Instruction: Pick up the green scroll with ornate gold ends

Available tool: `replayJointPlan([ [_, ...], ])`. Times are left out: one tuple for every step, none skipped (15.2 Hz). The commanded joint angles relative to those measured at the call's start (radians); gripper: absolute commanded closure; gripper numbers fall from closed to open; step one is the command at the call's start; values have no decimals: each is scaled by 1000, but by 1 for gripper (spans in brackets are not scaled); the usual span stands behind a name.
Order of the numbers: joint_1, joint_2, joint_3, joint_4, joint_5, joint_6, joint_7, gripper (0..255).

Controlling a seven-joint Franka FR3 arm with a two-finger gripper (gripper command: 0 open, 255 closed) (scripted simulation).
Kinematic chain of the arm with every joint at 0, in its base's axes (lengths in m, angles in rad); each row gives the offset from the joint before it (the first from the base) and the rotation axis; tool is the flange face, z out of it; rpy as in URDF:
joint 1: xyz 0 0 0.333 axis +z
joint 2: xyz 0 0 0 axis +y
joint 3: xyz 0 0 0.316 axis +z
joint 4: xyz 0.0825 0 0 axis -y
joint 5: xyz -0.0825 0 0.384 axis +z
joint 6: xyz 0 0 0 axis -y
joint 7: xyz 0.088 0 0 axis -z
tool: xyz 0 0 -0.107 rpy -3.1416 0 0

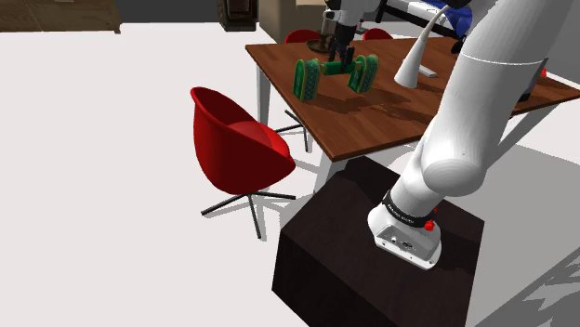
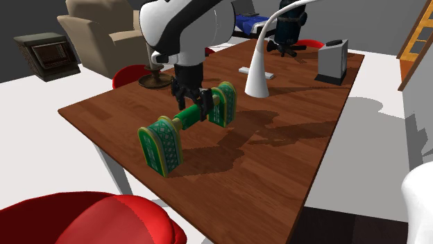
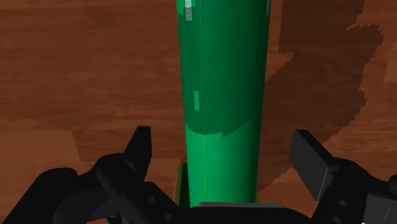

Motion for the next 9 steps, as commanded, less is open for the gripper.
replayJointPlan([
  [-2, 5, 1, -6, 5, 10, -5, 0],
  [-2, 5, 1, -5, 5, 8, -4, 255],
  [-1, 4, 1, -5, 4, 8, -3, 255],
  [-2, 4, 1, -4, 4, 8, -3, 255],
  [-2, 4, 1, -5, 4, 8, -4, 255],
  [-2, 4, 1, -5, 4, 7, -4, 255],
  [-2, 3, 1, -5, 4, 8, -3, 255],
  [-2, 4, 1, -5, 4, 8, -3, 255],
  [-2, 4, 1, -5, 4, 7, -3, 255],
])
